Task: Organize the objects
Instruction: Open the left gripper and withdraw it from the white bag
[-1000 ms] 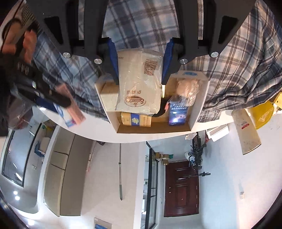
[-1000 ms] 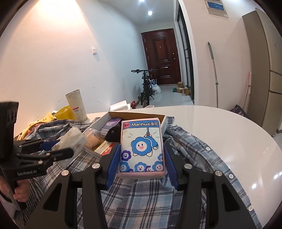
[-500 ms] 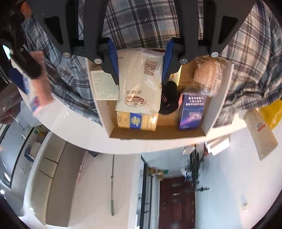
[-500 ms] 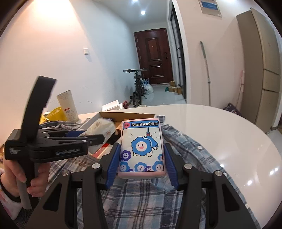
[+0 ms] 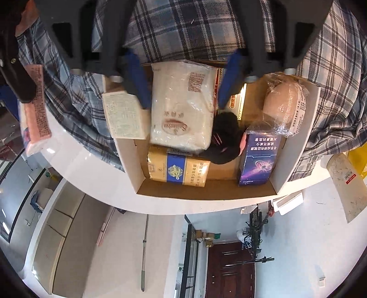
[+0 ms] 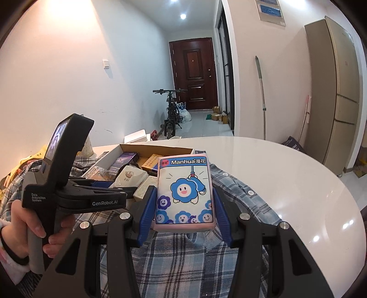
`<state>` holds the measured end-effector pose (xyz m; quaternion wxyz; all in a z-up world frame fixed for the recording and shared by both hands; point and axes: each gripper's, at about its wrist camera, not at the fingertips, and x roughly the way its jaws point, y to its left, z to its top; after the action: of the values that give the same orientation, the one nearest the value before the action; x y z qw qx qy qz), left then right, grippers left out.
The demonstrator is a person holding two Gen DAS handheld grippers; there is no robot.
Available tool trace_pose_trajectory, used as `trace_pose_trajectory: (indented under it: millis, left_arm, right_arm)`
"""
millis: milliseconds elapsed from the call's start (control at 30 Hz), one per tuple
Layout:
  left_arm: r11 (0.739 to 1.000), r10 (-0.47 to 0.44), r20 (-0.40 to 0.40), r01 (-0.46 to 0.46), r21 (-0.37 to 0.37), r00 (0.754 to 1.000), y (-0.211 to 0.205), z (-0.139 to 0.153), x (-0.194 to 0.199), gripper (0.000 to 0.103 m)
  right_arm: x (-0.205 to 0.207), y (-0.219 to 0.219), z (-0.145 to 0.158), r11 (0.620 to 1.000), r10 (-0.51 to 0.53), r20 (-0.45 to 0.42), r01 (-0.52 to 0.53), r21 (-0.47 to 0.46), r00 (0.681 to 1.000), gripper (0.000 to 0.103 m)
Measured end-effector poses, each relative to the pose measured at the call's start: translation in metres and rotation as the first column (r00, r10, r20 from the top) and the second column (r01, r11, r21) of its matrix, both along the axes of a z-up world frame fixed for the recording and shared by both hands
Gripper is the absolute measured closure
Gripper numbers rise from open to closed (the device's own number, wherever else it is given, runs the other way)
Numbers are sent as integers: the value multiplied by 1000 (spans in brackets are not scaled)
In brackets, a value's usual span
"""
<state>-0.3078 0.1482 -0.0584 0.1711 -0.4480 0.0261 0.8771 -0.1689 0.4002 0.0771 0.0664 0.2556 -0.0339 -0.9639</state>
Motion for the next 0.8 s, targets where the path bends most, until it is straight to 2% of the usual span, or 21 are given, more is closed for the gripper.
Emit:
trace_pose_trajectory:
  millis: [67,233,367,500,600,700,800]
  left_arm:
    - [1000,7,-31,-6,10,1000,-6,7,3,19]
    - [996,56,-103,-48,77,993,-31,36,7,19]
    - [985,121,-184,-96,143,975,-60,55,9,19]
    - [974,185,-201,-153,165,962,-84,56,5,19]
    - [960,245,-196,-210,184,950,-97,52,1,19]
    - [945,299,-171,-265,194,939,-111,45,-6,19]
    - [914,363,-139,-323,247,921,-129,39,-10,19]
  right_arm:
    - [0,1,0,1000,-4,-1,4,-3,1000,55]
    - [4,4,3,1000,-24,-19,24,2,1000,55]
    - [0,-1,17,999,-31,-18,31,-8,999,55]
    - [-25,-8,32,996,10,70,-4,-86,998,55]
    - [-58,-16,37,990,5,146,15,-140,989,55]
    - [-94,-26,30,981,-12,217,53,-185,976,55]
    - [-124,-37,15,977,-40,274,95,-192,961,55]
